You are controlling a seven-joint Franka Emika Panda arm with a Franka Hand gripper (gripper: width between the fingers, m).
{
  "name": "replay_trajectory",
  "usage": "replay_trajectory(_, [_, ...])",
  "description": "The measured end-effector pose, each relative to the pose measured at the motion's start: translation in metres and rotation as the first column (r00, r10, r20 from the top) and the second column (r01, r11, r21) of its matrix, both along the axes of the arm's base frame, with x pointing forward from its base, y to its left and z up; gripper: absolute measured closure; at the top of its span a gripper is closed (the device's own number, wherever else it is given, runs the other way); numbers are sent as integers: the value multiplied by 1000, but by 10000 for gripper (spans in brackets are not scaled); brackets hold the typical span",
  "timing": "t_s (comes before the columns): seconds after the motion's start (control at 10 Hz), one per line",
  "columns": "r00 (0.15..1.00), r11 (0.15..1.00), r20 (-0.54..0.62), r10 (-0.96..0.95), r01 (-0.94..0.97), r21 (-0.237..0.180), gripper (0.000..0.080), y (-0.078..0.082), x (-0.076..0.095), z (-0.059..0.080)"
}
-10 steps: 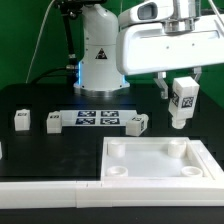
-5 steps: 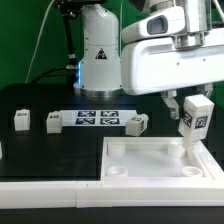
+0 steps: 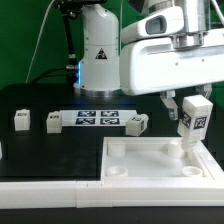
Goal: Assemble one leg
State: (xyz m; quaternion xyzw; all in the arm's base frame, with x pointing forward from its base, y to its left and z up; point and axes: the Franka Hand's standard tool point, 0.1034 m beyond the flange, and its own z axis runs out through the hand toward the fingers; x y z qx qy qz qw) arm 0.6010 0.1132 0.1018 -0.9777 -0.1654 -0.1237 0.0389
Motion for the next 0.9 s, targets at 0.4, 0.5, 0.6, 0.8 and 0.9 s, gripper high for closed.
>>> replay_trajectory(0.4, [1000,1000,4,-10,10,0,509,-8,14,-3])
replay_trajectory(0.5, [1000,1000,23,-13,13,2,509,-8,17,-4])
replay_trajectory(0.6, [999,1000,51,-18,17,5,509,-8,21,-6])
replay_trajectory(0.8, [999,1000,38,-14,14,6,509,-5,19,-15])
replay_trajectory(0.9, [998,1000,58,-14,14,7,509,-4,20,-18])
